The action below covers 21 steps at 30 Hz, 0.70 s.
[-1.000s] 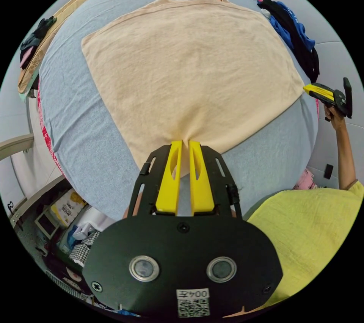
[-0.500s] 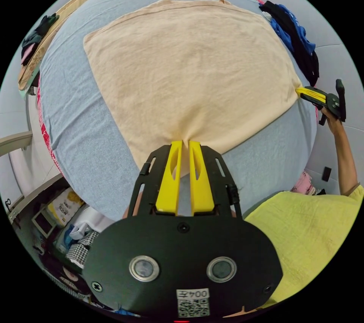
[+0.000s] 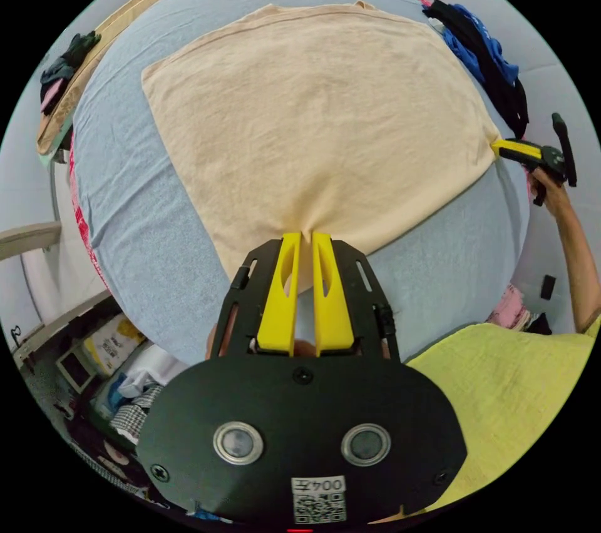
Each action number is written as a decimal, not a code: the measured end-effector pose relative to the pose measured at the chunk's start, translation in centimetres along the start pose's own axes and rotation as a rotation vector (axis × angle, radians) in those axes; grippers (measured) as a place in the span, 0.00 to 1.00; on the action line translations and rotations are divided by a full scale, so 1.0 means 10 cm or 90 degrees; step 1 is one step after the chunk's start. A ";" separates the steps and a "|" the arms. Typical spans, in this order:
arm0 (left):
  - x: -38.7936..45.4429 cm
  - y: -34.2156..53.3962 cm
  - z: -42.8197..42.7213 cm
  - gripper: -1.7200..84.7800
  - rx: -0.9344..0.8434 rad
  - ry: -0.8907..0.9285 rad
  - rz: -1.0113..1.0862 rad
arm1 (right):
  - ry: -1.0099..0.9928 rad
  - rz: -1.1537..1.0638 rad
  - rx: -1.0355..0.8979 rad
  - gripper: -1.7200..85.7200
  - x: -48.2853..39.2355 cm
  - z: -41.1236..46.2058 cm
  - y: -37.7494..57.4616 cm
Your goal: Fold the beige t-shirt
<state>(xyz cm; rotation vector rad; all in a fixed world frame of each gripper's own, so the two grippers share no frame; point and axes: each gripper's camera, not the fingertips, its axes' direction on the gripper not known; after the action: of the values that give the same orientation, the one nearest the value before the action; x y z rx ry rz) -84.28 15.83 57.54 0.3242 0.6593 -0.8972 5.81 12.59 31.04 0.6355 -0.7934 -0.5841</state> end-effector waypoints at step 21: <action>-2.64 2.94 0.06 0.17 0.335 0.710 -0.473 | -0.636 0.468 0.284 0.20 2.15 0.28 2.19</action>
<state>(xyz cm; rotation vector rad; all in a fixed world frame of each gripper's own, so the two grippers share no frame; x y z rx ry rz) -72.13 49.14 74.97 1.1409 1.6322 -1.6021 20.91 11.70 57.90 0.3699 -2.0218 0.0117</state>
